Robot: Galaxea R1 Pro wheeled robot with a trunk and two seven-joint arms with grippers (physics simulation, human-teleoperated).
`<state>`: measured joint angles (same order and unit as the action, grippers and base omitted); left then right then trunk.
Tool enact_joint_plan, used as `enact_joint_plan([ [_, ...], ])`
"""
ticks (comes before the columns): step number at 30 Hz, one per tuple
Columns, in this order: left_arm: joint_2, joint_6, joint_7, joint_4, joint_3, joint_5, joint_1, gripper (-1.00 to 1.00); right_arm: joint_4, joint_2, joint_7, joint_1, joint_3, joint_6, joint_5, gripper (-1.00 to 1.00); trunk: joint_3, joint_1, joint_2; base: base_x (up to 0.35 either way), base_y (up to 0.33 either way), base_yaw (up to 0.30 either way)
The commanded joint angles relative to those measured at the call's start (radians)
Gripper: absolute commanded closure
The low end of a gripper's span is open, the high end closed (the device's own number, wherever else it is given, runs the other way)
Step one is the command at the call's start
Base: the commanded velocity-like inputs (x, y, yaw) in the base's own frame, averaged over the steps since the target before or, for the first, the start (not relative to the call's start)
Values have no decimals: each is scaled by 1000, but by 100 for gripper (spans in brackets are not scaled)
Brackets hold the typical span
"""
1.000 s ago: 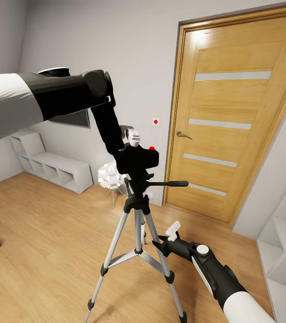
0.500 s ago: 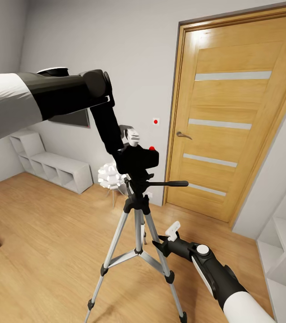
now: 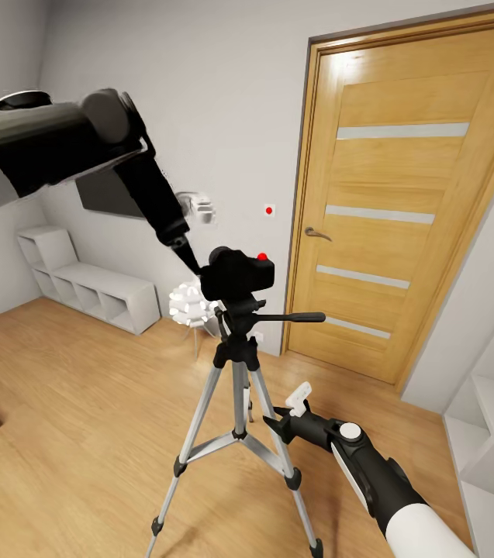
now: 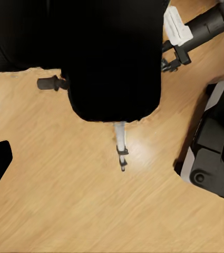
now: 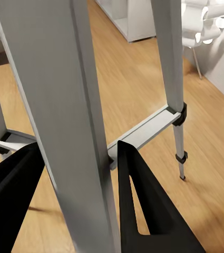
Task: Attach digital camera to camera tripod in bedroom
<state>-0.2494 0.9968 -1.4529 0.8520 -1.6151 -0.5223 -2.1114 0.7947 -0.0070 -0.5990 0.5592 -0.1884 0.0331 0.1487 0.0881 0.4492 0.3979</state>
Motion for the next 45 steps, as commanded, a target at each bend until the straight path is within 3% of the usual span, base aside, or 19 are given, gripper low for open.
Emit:
enact_joint_plan([
  [1, -21, 12, -2, 16, 13, -1, -2, -100, 3, -1, 58, 1, -3, 4, -9, 100, 3, 1, 2, 0, 0, 0],
  [5, -104, 16, 0, 80, 51, 4, 2, -100, 3, -1, 58, 1, -3, 4, -9, 100, 3, 1, 2, 0, 0, 0],
  [11, -216, 19, 4, 150, 72, 5, 15, -100, 3, -1, 58, 1, -3, 4, -9, 100, 3, 1, 2, 0, 0, 0],
  [20, -330, 18, 4, 188, 85, 7, 103, -100, 3, -1, 58, 1, -4, 4, -9, 100, 3, 1, 2, 0, 0, 0],
  [26, -363, 18, 14, 187, 93, 5, 193, -100, 3, -2, 58, 1, -4, 3, -9, 100, 3, 1, 2, 0, 0, 0],
  [30, -371, 18, 35, 184, 122, 5, 260, -100, 3, -2, 58, 1, -4, 4, -9, 100, 3, 1, 2, 0, 0, 0],
  [37, -381, 17, 54, 177, 200, 5, 362, -100, 3, -2, 58, 1, -4, 4, -8, 100, 3, 1, 2, 0, 0, 0],
  [45, -414, 13, 64, 158, 330, 5, 547, -100, 3, -2, 58, 1, -4, 4, -9, 100, 3, 1, 2, 0, 0, 0],
])
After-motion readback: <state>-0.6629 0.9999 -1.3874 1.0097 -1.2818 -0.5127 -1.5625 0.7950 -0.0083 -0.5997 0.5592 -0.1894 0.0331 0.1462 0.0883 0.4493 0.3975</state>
